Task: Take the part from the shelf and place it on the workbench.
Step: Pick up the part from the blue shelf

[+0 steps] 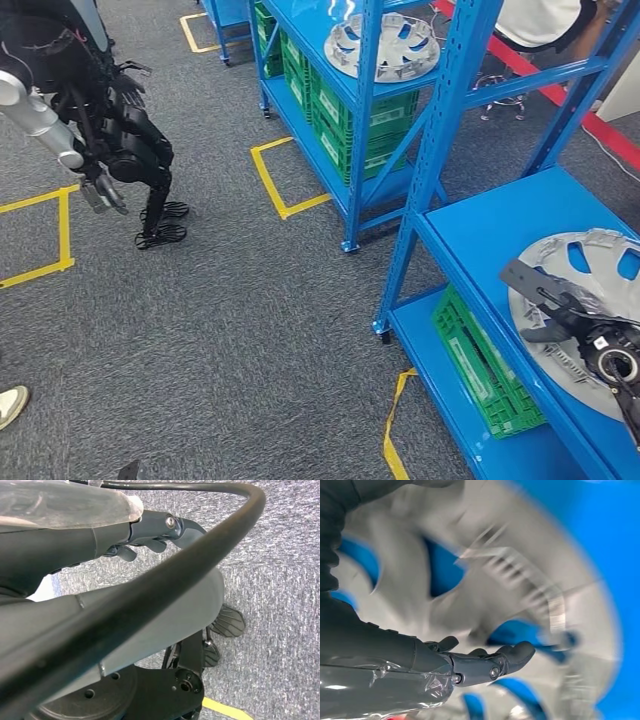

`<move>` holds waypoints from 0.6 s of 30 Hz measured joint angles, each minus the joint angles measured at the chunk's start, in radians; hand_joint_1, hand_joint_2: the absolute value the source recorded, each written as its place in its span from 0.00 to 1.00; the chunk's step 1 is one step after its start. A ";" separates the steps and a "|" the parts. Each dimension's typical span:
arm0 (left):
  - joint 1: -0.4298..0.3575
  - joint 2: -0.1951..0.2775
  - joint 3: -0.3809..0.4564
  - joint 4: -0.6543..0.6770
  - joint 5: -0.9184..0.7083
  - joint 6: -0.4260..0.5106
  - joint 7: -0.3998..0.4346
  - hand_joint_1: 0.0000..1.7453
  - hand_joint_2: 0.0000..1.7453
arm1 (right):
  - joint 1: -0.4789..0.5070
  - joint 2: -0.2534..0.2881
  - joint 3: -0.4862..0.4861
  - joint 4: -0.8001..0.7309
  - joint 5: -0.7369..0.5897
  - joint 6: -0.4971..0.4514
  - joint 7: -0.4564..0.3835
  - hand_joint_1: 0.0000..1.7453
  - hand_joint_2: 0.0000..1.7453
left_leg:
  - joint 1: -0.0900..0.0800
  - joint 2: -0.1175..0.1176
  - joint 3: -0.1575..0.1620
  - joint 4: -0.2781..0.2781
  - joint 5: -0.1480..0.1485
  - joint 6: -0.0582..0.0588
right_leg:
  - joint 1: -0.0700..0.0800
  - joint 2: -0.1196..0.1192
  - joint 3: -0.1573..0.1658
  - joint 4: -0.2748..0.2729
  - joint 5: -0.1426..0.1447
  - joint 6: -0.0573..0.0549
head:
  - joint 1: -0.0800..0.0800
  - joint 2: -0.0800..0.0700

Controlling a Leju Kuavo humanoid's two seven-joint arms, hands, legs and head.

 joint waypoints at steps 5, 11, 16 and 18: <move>0.000 -0.002 0.000 0.000 -0.007 0.000 -0.001 0.00 0.00 | 0.027 0.011 -0.077 0.004 0.116 0.066 -0.001 0.00 1.00 | 0.000 0.000 0.000 0.000 0.000 0.000 | 0.000 0.000 0.001 0.000 0.000 0.000 | 0.000 0.000; 0.000 -0.003 0.000 0.000 -0.012 -0.003 -0.003 0.00 0.00 | 0.056 0.051 -0.170 -0.010 0.203 0.116 0.000 0.00 1.00 | 0.000 0.000 0.001 0.000 0.000 0.000 | 0.000 0.000 0.001 0.000 0.000 0.000 | 0.000 0.000; 0.000 -0.003 0.000 0.000 -0.013 -0.004 -0.005 0.00 0.00 | 0.075 0.084 -0.229 -0.027 0.216 0.132 0.000 0.58 1.00 | 0.000 0.000 0.001 0.000 0.000 0.000 | 0.000 0.000 0.001 0.000 0.000 0.000 | 0.000 0.000; 0.000 -0.003 0.000 0.000 -0.014 -0.006 -0.006 0.00 0.00 | 0.083 0.095 -0.247 -0.034 0.206 0.135 0.000 0.93 1.00 | 0.000 0.000 0.001 0.000 0.000 0.000 | 0.000 0.000 0.001 0.000 0.000 0.000 | 0.000 0.000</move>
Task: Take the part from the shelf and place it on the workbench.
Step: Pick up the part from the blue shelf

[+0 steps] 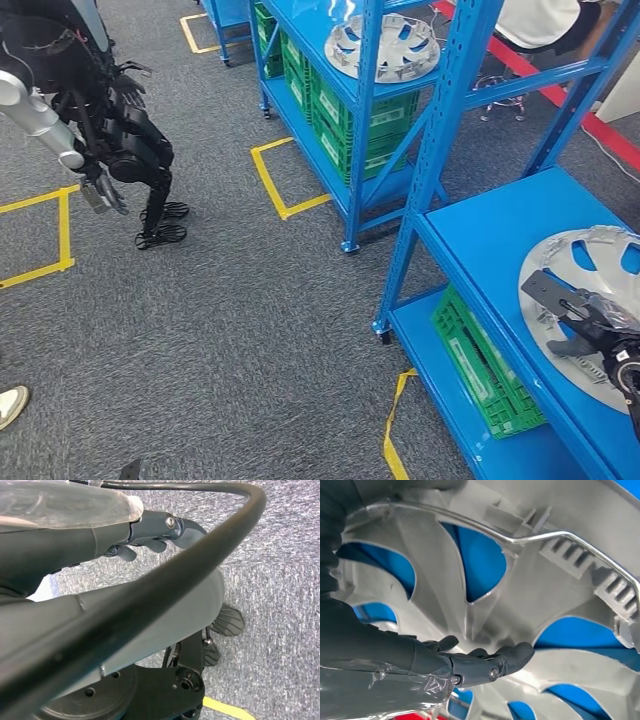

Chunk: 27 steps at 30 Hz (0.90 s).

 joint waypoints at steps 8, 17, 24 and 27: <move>0.000 0.000 0.000 0.000 -0.001 -0.004 0.000 0.00 0.00 | 0.017 0.018 -0.027 -0.019 -0.039 -0.006 -0.002 1.00 1.00 | 0.000 0.000 0.000 0.000 0.000 0.000 | 0.000 0.000 0.000 0.000 0.000 0.000 | 0.000 0.000; -0.001 0.000 0.000 0.000 -0.002 -0.004 0.000 0.00 0.00 | 0.020 0.023 -0.033 -0.030 -0.065 -0.020 -0.002 1.00 1.00 | 0.000 0.000 0.001 0.000 0.000 0.000 | 0.000 0.000 0.000 0.000 0.000 0.000 | -0.001 0.000; -0.001 0.001 0.000 0.000 -0.002 -0.006 -0.001 0.00 0.75 | 0.023 0.023 -0.033 -0.032 -0.095 -0.026 -0.002 1.00 1.00 | 0.000 0.000 0.001 0.000 0.000 0.000 | 0.000 0.000 0.001 0.000 0.000 0.000 | -0.001 0.000; -0.001 0.001 0.000 0.000 -0.001 -0.007 -0.011 0.00 1.00 | 0.025 0.023 -0.033 -0.032 -0.120 -0.037 -0.002 1.00 1.00 | 0.000 0.000 0.001 0.000 0.000 0.000 | 0.000 0.000 0.001 0.000 0.000 0.000 | 0.000 0.000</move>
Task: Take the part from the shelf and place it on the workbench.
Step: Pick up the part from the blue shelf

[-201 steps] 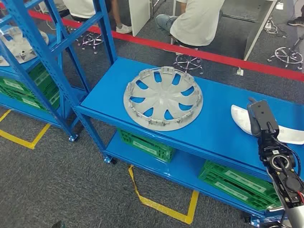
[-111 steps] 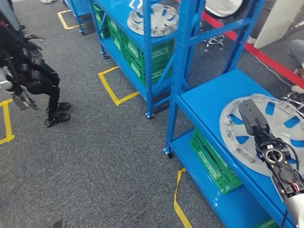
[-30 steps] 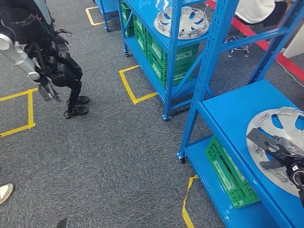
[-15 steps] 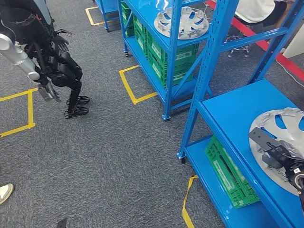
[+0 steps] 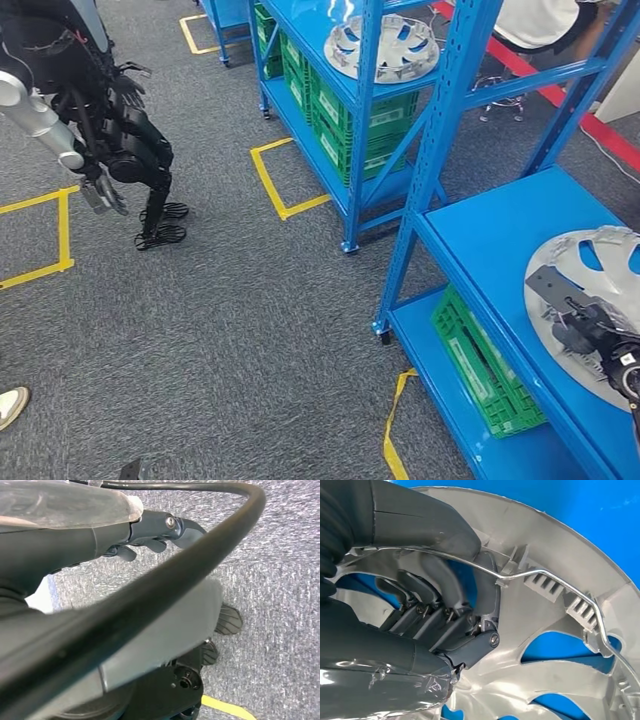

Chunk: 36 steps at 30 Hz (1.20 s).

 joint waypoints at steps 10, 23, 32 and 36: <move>0.000 0.001 0.000 0.000 0.008 0.028 -0.044 0.00 1.00 | 0.002 -0.017 0.019 0.000 -0.172 -0.068 0.000 1.00 1.00 | 0.000 0.000 0.000 0.000 0.000 0.000 | 0.000 0.000 0.000 0.000 0.000 0.000 | -0.001 0.000; 0.000 0.003 0.000 0.000 0.026 0.033 -0.044 0.00 1.00 | -0.025 -0.107 0.198 -0.054 -0.589 -0.384 -0.155 1.00 1.00 | 0.000 0.000 -0.001 0.000 0.000 0.000 | 0.000 0.000 0.000 0.000 0.000 0.000 | -0.001 0.000; 0.000 0.003 0.000 0.000 0.028 0.039 -0.045 0.00 1.00 | -0.029 -0.131 0.244 -0.108 -0.623 -0.468 -0.233 1.00 1.00 | 0.000 0.000 -0.001 0.000 0.000 0.000 | 0.000 0.000 -0.001 0.000 0.000 0.000 | 0.000 0.000; 0.000 0.003 0.000 0.000 0.034 0.042 -0.045 0.00 1.00 | -0.029 -0.132 0.250 -0.121 -0.617 -0.475 -0.235 1.00 1.00 | 0.000 0.000 -0.001 0.000 0.000 0.000 | 0.000 0.000 -0.001 0.000 0.000 0.000 | -0.001 0.000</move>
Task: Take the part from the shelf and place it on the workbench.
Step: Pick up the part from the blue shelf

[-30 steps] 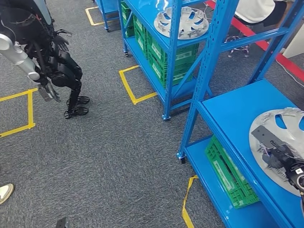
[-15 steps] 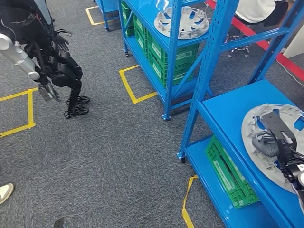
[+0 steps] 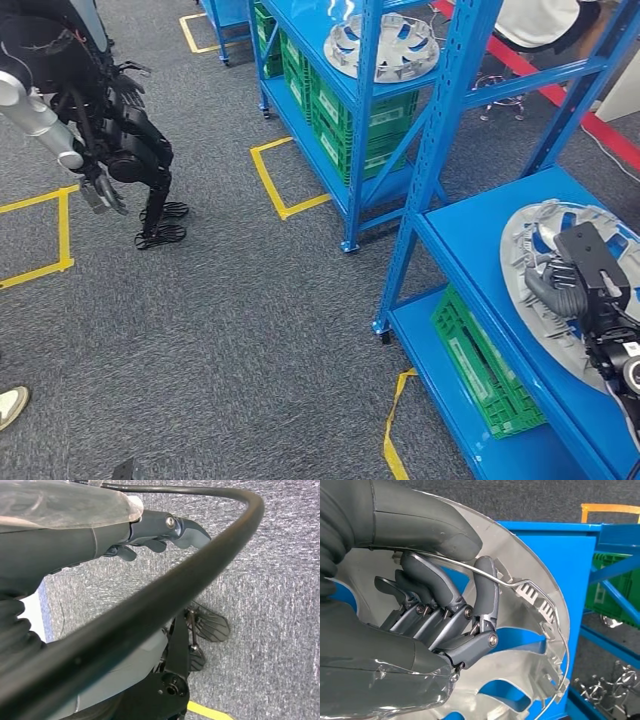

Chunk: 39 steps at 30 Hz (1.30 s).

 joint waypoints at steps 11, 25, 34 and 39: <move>0.000 -0.001 0.000 0.000 0.004 0.002 0.000 0.00 1.00 | 0.003 -0.003 0.002 -0.010 0.032 -0.014 0.058 1.00 1.00 | 0.000 0.000 0.000 0.000 0.000 0.000 | 0.000 0.000 0.000 0.000 0.000 0.000 | -0.001 0.000; 0.000 -0.001 0.000 0.000 -0.019 -0.012 -0.002 0.00 1.00 | 0.055 -0.030 -0.004 0.003 0.146 0.012 0.198 0.50 1.00 | 0.000 0.000 0.000 0.000 0.000 0.000 | 0.000 0.000 -0.001 0.000 0.000 0.000 | -0.001 0.000; 0.000 -0.001 0.000 0.000 -0.017 -0.001 -0.010 0.00 0.00 | 0.066 -0.036 -0.013 0.004 0.145 0.056 0.206 0.00 1.00 | 0.000 0.001 0.000 0.000 0.000 0.000 | 0.000 0.001 0.000 0.000 0.000 0.000 | -0.002 0.000; 0.000 -0.001 0.000 0.000 -0.010 0.001 -0.009 0.00 0.00 | 0.068 -0.038 -0.012 0.008 0.138 0.079 0.215 0.00 1.00 | 0.000 0.001 0.000 0.000 0.000 0.000 | 0.000 0.001 0.000 0.000 0.000 0.000 | -0.002 0.000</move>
